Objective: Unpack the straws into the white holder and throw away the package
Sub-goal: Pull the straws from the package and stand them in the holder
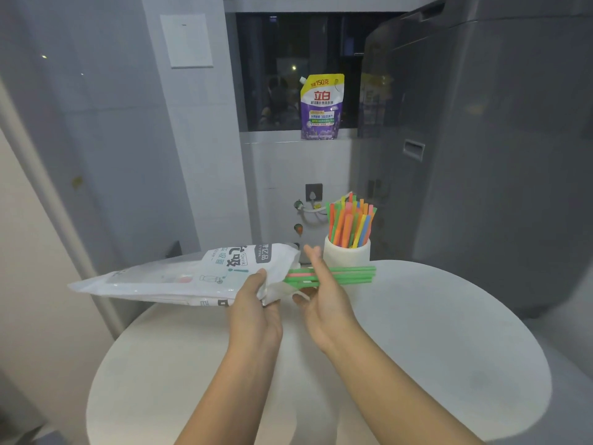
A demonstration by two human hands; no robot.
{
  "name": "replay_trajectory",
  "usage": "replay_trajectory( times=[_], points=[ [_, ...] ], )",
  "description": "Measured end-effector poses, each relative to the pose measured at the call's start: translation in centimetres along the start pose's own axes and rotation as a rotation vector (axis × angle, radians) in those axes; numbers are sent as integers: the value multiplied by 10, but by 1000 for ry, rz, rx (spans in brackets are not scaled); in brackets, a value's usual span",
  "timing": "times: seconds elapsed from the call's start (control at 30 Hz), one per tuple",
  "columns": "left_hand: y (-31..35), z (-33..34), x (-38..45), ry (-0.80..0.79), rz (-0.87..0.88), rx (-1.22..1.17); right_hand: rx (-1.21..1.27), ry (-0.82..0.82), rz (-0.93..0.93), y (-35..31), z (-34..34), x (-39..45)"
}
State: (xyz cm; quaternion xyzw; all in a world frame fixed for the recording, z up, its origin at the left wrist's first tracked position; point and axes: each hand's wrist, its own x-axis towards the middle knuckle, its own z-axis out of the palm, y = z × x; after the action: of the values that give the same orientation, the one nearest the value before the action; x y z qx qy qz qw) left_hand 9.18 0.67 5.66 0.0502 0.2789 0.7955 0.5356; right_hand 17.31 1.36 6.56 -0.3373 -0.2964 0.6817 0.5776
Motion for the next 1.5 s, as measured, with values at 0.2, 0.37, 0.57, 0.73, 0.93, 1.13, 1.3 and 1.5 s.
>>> replay_trajectory(
  times=[0.2, 0.37, 0.57, 0.73, 0.93, 1.13, 1.3, 1.5],
  points=[
    [13, -2, 6, -15, 19, -74, -86, 91, -196, -16, -3, 4],
    [22, -7, 15, -34, -7, -94, 46, -19, -346, -56, -1, 3],
    [18, -18, 23, 31, -38, -47, 128, 48, -538, -115, 20, 9],
    [15, -19, 19, 10, -67, 0, -69, 149, -713, -158, 30, 12],
    [17, -17, 18, -8, -73, 35, -232, 217, -846, -188, 32, 10],
    [16, -16, 19, -5, -103, -38, -227, 206, -887, -198, 37, 7],
    [17, -15, 17, 9, -83, -17, -280, 203, -888, -197, 43, 12],
    [19, -12, 18, -10, -78, -28, -427, 102, -876, -186, 53, 20]
  ],
)
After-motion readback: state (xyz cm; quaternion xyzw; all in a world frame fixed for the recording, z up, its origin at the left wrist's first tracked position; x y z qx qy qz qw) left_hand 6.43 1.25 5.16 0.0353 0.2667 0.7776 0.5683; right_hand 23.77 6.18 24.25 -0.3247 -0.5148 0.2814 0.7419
